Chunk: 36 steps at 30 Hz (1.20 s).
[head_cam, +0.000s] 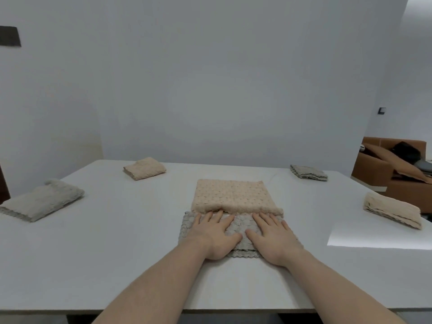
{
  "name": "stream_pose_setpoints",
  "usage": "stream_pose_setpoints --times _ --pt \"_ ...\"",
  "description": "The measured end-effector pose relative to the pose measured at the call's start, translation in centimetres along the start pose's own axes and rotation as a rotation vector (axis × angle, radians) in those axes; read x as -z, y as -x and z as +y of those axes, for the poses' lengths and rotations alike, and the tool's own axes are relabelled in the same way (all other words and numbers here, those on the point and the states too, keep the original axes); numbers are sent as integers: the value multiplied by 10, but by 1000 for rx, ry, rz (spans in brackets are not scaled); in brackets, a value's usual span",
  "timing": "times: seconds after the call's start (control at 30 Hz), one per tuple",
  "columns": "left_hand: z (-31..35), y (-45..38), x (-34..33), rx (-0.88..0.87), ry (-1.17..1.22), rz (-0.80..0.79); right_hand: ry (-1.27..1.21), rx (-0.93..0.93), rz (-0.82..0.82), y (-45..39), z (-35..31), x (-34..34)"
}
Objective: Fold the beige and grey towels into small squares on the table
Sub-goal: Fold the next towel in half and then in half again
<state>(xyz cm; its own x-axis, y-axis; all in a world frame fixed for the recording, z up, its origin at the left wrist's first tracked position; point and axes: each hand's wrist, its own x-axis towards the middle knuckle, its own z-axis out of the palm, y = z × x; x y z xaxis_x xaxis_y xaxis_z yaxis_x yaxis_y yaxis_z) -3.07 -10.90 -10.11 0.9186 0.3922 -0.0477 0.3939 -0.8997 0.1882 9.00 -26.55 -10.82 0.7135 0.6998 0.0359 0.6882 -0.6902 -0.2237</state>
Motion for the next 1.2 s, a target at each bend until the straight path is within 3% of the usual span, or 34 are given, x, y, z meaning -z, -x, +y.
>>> stream_pose_setpoints --times 0.37,0.77,1.2 --pt "3 2 -5 18 -6 62 16 2 6 -2 0 0" --pt "5 56 -3 4 8 -5 10 10 -29 51 -4 1" --pt "-73 88 15 204 9 -45 -28 -131 -76 74 10 15"
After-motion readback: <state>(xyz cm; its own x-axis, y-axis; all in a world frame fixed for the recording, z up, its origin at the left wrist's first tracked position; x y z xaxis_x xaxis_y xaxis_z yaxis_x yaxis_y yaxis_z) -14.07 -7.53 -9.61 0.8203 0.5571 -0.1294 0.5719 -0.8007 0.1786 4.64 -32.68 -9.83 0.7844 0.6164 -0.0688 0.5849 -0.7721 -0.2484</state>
